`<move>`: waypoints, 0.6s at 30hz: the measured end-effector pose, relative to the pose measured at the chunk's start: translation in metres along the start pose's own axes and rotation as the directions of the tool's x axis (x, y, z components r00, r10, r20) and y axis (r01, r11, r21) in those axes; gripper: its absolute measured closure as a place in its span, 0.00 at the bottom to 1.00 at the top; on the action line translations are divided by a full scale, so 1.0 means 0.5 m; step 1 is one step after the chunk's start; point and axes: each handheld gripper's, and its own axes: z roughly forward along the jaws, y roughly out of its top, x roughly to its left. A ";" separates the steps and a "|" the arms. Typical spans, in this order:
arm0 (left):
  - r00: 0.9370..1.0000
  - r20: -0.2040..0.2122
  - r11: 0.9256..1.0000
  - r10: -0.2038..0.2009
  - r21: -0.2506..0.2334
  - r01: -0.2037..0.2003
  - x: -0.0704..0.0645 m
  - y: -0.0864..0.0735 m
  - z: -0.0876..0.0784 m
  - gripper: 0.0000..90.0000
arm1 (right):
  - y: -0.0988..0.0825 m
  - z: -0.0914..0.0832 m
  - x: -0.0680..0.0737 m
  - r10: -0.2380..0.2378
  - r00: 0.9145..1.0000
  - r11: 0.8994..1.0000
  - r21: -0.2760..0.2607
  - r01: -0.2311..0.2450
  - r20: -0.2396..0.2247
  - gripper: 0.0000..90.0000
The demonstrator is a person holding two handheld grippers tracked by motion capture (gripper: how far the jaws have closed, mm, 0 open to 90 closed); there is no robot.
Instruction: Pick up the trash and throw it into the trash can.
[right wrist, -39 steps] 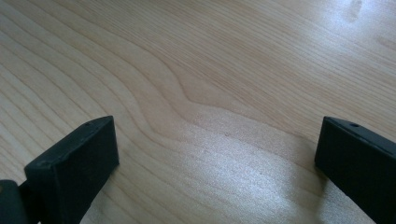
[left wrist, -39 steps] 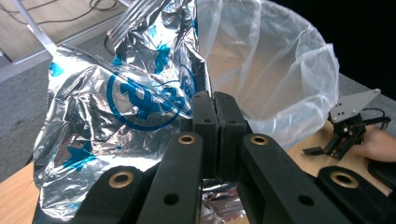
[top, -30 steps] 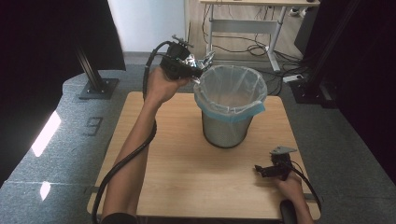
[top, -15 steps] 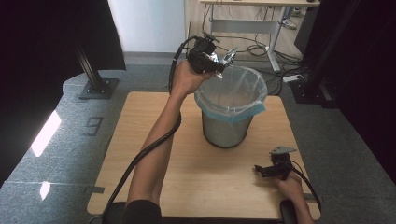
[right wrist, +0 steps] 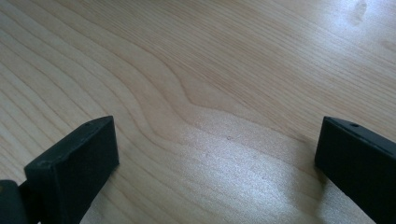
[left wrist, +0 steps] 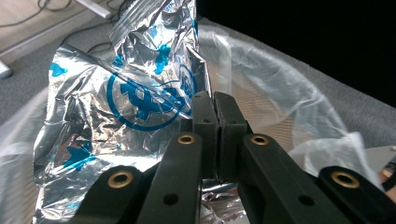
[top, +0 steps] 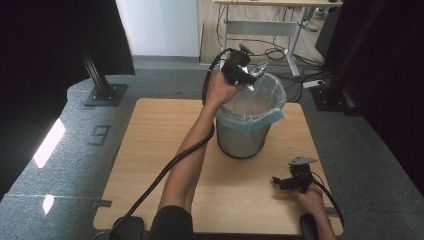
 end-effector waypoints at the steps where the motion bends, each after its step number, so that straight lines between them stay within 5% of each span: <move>1: 1.000 -0.002 1.000 0.001 0.008 -0.001 0.000 0.001 0.006 0.98 | 0.000 0.000 0.000 0.000 1.000 1.000 0.000 0.000 0.001 0.00; 7: 1.000 0.008 0.998 0.013 0.055 -0.014 -0.008 -0.001 0.045 0.95 | 0.000 0.000 0.000 0.000 1.000 1.000 0.001 0.000 0.000 0.00; 11: 0.999 -0.019 0.995 0.031 0.091 -0.030 -0.013 -0.006 0.060 0.71 | 0.000 0.000 0.000 -0.001 1.000 1.000 0.001 0.001 0.000 0.00; 18: 0.999 -0.041 0.999 0.005 0.051 -0.003 -0.005 -0.008 0.035 0.31 | 0.000 0.000 0.000 0.000 1.000 1.000 0.001 0.000 0.000 0.00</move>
